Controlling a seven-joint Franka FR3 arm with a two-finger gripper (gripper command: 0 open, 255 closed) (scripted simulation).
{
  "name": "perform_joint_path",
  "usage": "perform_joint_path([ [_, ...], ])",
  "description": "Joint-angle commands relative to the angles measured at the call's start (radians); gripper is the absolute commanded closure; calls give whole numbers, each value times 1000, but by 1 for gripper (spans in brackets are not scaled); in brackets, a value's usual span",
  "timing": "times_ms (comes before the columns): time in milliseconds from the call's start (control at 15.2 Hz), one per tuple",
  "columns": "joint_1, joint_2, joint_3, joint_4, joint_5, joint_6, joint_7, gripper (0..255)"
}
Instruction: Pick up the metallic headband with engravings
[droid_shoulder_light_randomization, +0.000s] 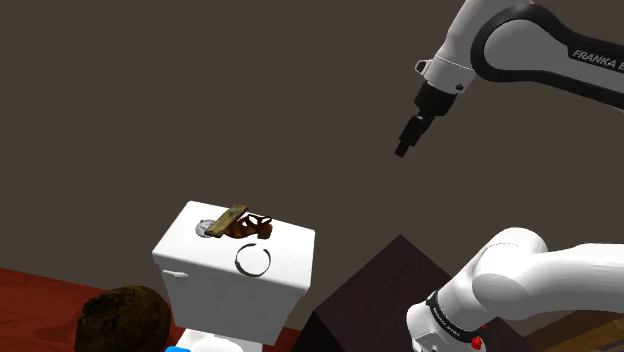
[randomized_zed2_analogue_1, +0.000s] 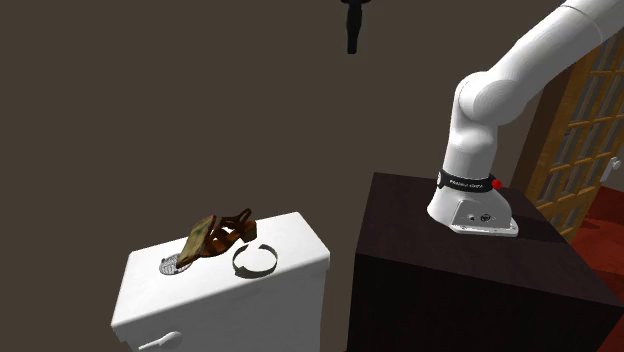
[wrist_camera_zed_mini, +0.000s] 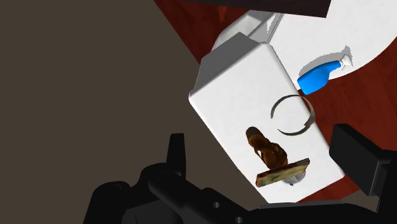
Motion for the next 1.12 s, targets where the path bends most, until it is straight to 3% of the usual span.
perform_joint_path([
  [0,0,0,0,0,0,0,0,0],
  [528,39,84,105,-156,66,251,112,0],
  [1056,72,273,219,-225,111,523,227,0],
])
